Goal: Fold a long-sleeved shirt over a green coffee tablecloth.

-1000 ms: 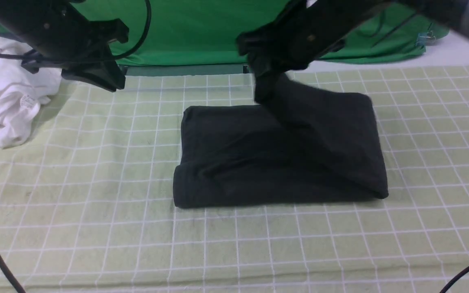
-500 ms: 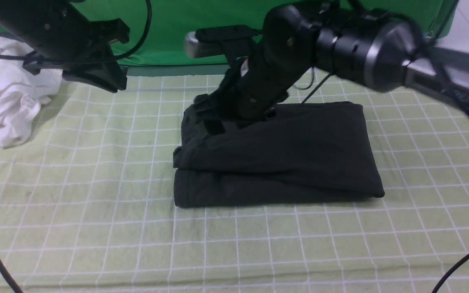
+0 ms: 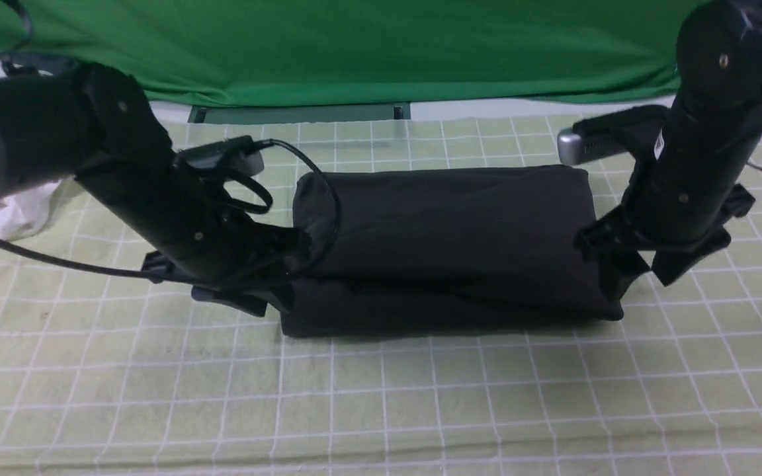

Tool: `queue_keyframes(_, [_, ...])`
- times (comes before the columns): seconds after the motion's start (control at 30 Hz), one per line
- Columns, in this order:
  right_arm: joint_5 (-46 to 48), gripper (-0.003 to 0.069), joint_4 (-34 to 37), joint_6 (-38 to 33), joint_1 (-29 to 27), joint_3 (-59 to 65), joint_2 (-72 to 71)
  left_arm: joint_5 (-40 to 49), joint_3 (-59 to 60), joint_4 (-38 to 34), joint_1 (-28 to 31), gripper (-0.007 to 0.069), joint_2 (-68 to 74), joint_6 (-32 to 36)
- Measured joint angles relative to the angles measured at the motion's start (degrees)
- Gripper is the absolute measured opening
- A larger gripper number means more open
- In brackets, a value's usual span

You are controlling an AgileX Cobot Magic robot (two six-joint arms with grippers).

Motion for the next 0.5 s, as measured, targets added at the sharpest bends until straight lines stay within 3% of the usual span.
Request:
queue_keyframes(0.17, [-6.5, 0.0465, 0.2, -1.3, -0.6, 3.3, 4.1, -2.1, 0.0, 0.4, -0.6, 0.0366, 4.4, 1.6])
queue_keyframes(0.4, [-8.5, 0.0461, 0.2, -1.4, -0.6, 3.4, 7.8, -3.5, 0.1, -1.6, -0.6, 0.0386, 8.9, 2.4])
queue_keyframes(0.43, [-8.6, 0.0448, 0.2, -1.5, -0.6, 3.4, 8.4, -3.9, 0.1, -2.5, -0.6, 0.0386, 9.0, 3.0])
queue_keyframes(0.5, [-8.7, 0.0347, 0.4, -2.5, -0.6, 3.4, 9.5, -4.8, 0.1, -4.8, -0.6, 0.0365, 9.5, 4.6])
